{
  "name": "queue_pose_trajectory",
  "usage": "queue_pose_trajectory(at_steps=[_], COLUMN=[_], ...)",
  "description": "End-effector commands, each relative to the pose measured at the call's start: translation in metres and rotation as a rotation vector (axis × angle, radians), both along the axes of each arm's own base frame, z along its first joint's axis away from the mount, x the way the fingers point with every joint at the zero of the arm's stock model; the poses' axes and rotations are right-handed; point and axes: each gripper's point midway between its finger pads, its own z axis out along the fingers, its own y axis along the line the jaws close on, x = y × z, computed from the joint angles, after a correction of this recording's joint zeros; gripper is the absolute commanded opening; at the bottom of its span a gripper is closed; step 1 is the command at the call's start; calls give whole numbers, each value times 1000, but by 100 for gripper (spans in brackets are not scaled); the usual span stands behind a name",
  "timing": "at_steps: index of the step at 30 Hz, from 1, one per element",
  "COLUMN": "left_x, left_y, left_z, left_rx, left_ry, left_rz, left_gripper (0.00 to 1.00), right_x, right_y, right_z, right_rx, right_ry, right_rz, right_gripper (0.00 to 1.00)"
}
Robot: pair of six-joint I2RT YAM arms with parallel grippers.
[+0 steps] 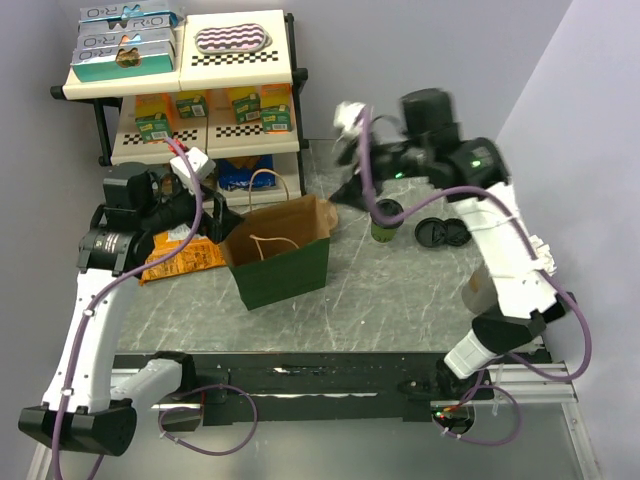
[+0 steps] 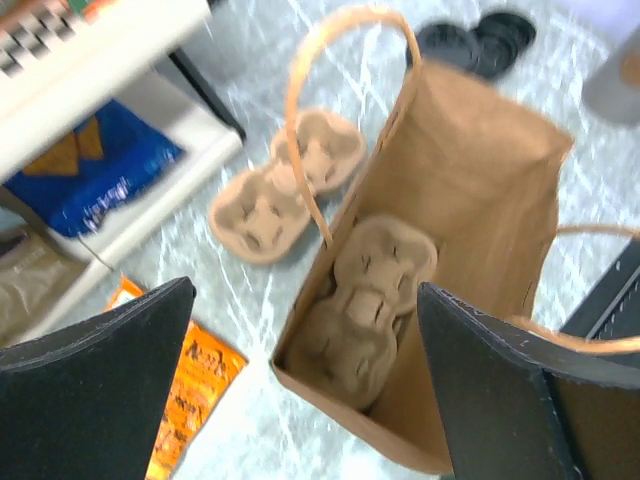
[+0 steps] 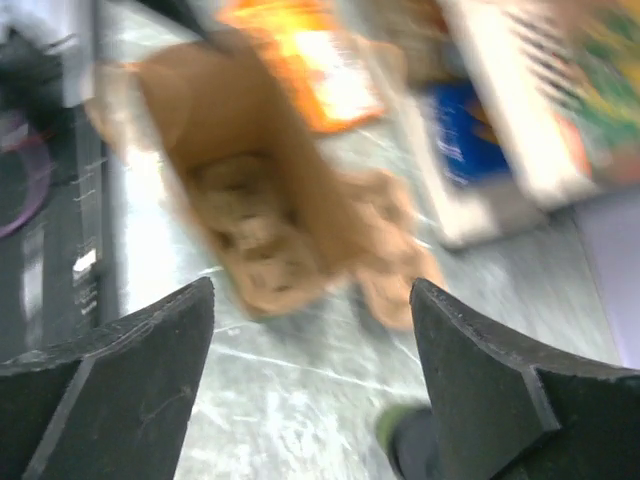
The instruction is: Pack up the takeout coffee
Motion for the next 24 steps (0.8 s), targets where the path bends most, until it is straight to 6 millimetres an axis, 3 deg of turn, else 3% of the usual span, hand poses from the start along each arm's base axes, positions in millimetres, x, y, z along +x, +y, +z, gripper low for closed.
queue_pose_trajectory(at_steps=[1,2,3,4,6,7,10,11,14,24], left_x=[9,9,11,12,16,17,22,23,24,27], left_y=[-3,-3,-2,-2,2,3,7,8,8,10], left_z=[36,36,39,39,39,40,39,40,40,31], left_rx=[-89,-100,-111,-117,-133,-140,-146,-146,-150,-156], left_ry=[-99,-95,-104,-101,-96,-95,-95,-95,-93,-61], left_rz=[32,34,33,32,44,49,60,62,60,59], left_gripper=[99,99,99,99,99,99,99,99,99,99], right_x=[72,83,96,111,127,133,140,142,145,159], right_y=[-60,-71,-80,-100,-117,-131,-146,-146,-155,-166], right_z=[-28,-40,-66,-78,-114,-127,-162,-173,-191,-233], right_rx=[-23,-56,-103,-135,-192,-216,-289,-303,-343,-461], right_ry=[93,102,145,155,236,274,372,405,448,523], right_rz=[-368,-418,-463,-539,-599,-637,-660,-655,-675,-720], right_gripper=[83,83,82,82,83,83,87,95,100,100])
